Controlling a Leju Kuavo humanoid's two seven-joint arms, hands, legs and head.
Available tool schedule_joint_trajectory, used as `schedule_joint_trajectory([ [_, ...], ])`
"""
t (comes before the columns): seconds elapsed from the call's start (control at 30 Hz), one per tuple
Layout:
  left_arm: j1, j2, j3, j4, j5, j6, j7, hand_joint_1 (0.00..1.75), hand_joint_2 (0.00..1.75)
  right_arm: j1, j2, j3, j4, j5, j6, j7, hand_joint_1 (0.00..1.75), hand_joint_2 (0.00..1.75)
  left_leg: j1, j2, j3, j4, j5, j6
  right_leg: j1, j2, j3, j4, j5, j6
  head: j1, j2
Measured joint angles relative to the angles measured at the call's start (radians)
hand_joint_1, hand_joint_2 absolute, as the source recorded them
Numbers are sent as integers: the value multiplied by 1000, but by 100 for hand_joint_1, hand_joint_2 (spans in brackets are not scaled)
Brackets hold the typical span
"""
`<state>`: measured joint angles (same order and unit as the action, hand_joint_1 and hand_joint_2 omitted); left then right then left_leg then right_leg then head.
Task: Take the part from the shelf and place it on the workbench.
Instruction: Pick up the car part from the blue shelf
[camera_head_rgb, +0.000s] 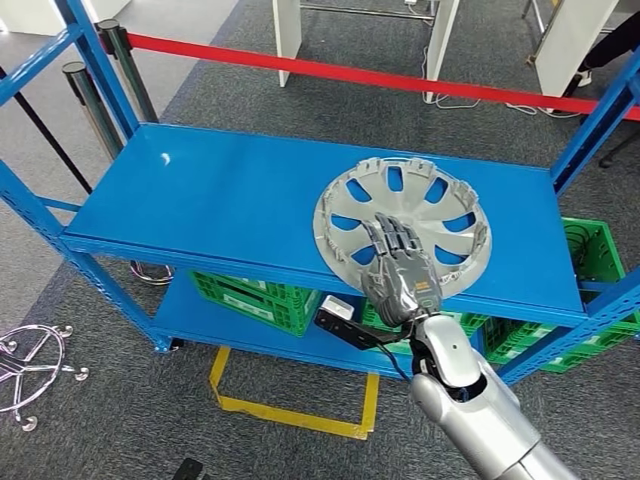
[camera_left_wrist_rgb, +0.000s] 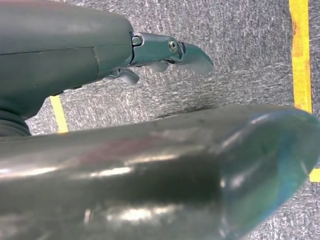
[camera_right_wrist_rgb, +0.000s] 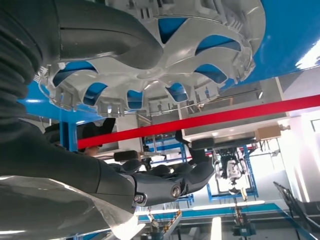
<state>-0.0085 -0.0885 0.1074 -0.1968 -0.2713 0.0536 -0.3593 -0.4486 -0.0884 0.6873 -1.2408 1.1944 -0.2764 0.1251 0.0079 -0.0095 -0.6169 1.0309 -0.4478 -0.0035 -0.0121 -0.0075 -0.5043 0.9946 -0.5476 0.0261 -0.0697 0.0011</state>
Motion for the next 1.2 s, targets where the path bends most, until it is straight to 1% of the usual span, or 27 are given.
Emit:
schedule_joint_trajectory([
  [0.3,1,0,10,0,1,2,0,0,0,31,-37,25,-76,-32,41,-7,0,175,0,0,0,0,0,0,0,0,0,0,0,0,0,0],
  [0.5,1,0,17,0,-2,1,0,0,0,39,-47,51,-87,-40,56,-11,0,175,0,0,0,0,0,0,0,0,0,0,0,0,0,0],
  [1.0,0,-2,18,0,-10,2,1,0,0,62,-46,104,-2,-25,41,0,0,175,0,0,0,0,0,0,0,0,0,0,0,0,0,0],
  [1.2,0,-3,18,0,-19,1,3,0,0,55,-24,113,58,-2,-2,16,0,175,0,0,0,0,0,0,0,0,1,0,0,0,0,0],
])
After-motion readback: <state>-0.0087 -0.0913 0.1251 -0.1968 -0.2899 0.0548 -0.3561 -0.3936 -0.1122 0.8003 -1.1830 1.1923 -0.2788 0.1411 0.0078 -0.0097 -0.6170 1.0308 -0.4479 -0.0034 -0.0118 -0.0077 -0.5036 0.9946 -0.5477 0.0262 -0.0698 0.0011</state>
